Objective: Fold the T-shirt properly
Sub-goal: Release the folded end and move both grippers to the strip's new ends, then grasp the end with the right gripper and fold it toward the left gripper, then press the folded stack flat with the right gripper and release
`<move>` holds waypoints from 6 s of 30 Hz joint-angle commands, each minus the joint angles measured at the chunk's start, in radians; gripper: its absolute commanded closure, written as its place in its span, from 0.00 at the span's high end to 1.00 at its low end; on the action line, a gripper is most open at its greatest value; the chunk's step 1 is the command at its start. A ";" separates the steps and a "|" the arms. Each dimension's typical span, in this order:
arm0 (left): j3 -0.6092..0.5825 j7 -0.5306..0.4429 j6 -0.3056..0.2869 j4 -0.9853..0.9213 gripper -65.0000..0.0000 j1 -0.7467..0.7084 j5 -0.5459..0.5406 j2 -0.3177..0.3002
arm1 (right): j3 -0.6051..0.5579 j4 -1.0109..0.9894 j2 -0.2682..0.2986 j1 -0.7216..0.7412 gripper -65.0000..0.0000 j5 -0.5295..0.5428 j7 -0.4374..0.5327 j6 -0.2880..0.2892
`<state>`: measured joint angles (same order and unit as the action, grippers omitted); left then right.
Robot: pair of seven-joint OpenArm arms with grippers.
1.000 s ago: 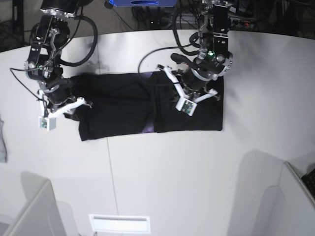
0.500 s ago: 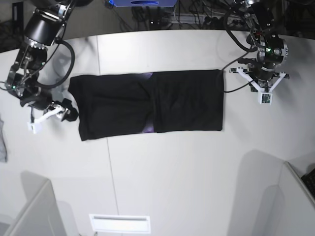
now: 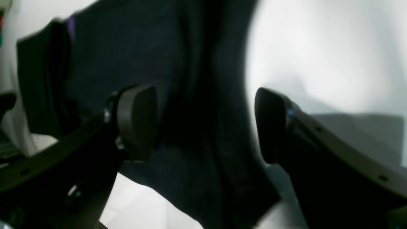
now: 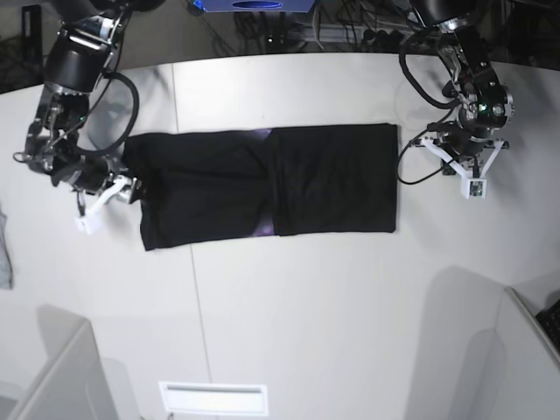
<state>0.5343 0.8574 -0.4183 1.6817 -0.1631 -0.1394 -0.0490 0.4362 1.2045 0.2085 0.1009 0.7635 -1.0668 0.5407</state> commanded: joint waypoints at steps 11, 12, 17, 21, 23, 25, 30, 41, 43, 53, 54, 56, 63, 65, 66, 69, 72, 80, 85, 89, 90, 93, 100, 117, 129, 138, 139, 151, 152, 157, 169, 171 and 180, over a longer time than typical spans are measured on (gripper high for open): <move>-0.035 -0.013 -0.001 -0.071 0.00 0.064 -0.006 -0.007 | -0.101 -0.001 -0.014 -0.019 0.69 -0.035 -0.034 -0.003; -0.052 -0.027 -0.001 -0.071 0.00 0.064 -0.006 -0.009 | -0.113 -0.002 -0.014 -0.019 0.69 -0.035 -0.031 -0.003; -0.130 -0.102 0.002 -0.154 0.00 0.069 -0.004 -0.009 | -0.113 -0.056 -0.008 -0.011 0.63 -0.035 0.004 -0.004; -0.156 -0.146 0.003 -0.245 0.00 0.075 -0.004 -0.009 | -0.118 -0.088 -0.005 0.004 0.38 -0.037 0.004 -0.004; -0.178 -0.163 0.003 -0.274 0.00 0.075 -0.004 -0.009 | -0.118 -0.102 -0.005 0.013 0.19 -0.039 0.012 -0.004; -0.191 -0.174 0.003 -0.295 0.00 0.075 -0.004 -0.009 | -0.121 -0.104 -0.004 0.016 0.00 -0.040 0.033 -0.004; -0.236 -0.178 0.003 -0.309 0.00 0.075 -0.004 -0.009 | -0.122 -0.071 0.015 0.016 0.00 -0.040 0.044 -0.047; -0.337 -0.177 0.003 -0.303 0.00 0.078 -0.004 -0.007 | -0.251 0.320 0.015 -0.042 0.00 -0.094 0.043 -0.275; -0.340 -0.177 0.003 -0.302 0.00 0.078 -0.004 -0.005 | -0.274 0.374 0.009 -0.045 0.00 -0.117 0.038 -0.299; -0.331 -0.175 0.003 -0.302 0.00 0.072 -0.004 -0.009 | -0.437 0.595 0.004 -0.086 0.00 -0.120 0.036 -0.451; -0.329 -0.175 0.003 -0.300 0.00 0.069 -0.004 -0.010 | -0.458 0.614 -0.004 -0.088 0.00 -0.120 0.036 -0.474; -0.329 -0.177 0.003 -0.300 0.00 0.066 -0.004 -0.032 | -0.480 0.644 -0.019 -0.094 0.00 -0.120 0.036 -0.511; -0.328 -0.178 0.003 -0.300 0.00 0.047 -0.006 -0.068 | -0.558 0.691 -0.074 -0.094 0.00 -0.120 0.035 -0.554; -0.328 -0.178 0.003 -0.300 0.00 0.046 -0.006 -0.068 | -0.564 0.691 -0.096 -0.094 0.00 -0.121 0.035 -0.560; -0.328 -0.178 0.003 -0.300 0.00 0.046 -0.006 -0.068 | -0.564 0.691 -0.105 -0.096 0.00 -0.121 0.035 -0.566; -0.328 -0.178 0.003 -0.302 0.00 0.044 -0.006 -0.068 | -0.566 0.693 -0.137 -0.099 0.00 -0.121 0.038 -0.581; -0.329 -0.178 0.003 -0.302 0.00 0.044 -0.006 -0.068 | -0.566 0.725 -0.163 -0.100 0.00 -0.123 0.041 -0.581; -0.331 -0.178 0.003 -0.302 0.00 0.044 -0.006 -0.068 | -0.584 0.766 -0.191 -0.103 0.00 -0.123 0.043 -0.581; -0.331 -0.178 0.003 -0.300 0.00 0.044 -0.006 -0.065 | -0.640 0.765 -0.212 -0.109 0.00 -0.123 0.053 -0.581; -0.331 -0.178 0.003 -0.300 0.00 0.043 -0.006 -0.065 | -0.678 0.746 -0.228 -0.112 0.00 -0.124 0.090 -0.581; -0.331 -0.178 0.003 -0.300 0.00 0.043 -0.006 -0.067 | -0.689 0.734 -0.228 -0.109 0.00 -0.124 0.099 -0.583; -0.329 -0.178 0.003 -0.297 0.00 0.029 -0.006 -0.068 | -0.721 0.684 -0.226 -0.106 0.00 -0.124 0.148 -0.618; -0.329 -0.177 0.003 -0.246 0.00 0.009 -0.006 -0.068 | -0.830 0.585 -0.226 -0.092 0.00 -0.124 0.236 -0.638; -0.314 -0.177 0.003 -0.234 0.00 -0.040 -0.007 -0.098 | -0.983 0.397 -0.229 -0.016 0.00 -0.124 0.377 -0.700; -0.039 -0.177 -0.003 -0.024 0.00 -0.207 -0.022 -0.098 | -0.986 0.315 -0.264 0.009 0.00 -0.121 0.382 -0.706; 0.116 -0.172 -0.118 -0.041 0.00 -0.260 -0.188 -0.104 | -0.986 0.320 -0.278 0.007 0.38 -0.120 0.388 -0.707; 0.117 -0.172 -0.120 -0.042 0.00 -0.260 -0.171 -0.104 | -0.980 0.318 -0.291 0.007 0.42 -0.121 0.386 -0.707; 0.117 -0.172 -0.120 -0.042 0.00 -0.260 -0.144 -0.099 | -0.988 0.283 -0.327 0.039 0.56 -0.124 0.388 -0.707; 0.117 -0.172 -0.120 -0.042 0.00 -0.260 -0.144 -0.098 | -0.988 0.272 -0.329 0.044 0.56 -0.121 0.388 -0.707; 0.117 -0.172 -0.120 -0.042 0.00 -0.260 -0.144 -0.098 | -1.052 0.232 -0.344 0.067 0.56 -0.120 0.389 -0.707; 0.111 -0.172 -0.120 -0.042 0.00 -0.260 -0.144 -0.098 | -1.255 0.301 -0.350 0.153 0.56 -0.118 0.391 -0.707; 0.108 -0.172 -0.120 -0.041 0.00 -0.258 -0.144 -0.096 | -1.258 0.323 -0.349 0.153 0.56 -0.118 0.391 -0.707; 0.013 -0.172 -0.121 0.031 0.00 -0.257 -0.147 -0.056 | -1.011 0.430 -0.238 0.049 0.40 -0.121 0.389 -0.707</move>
<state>0.5495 0.6926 -0.5240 1.6974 -0.4168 -0.2668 -0.1036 -0.5705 1.6081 -0.0135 0.1276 0.6285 -0.7010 -0.1768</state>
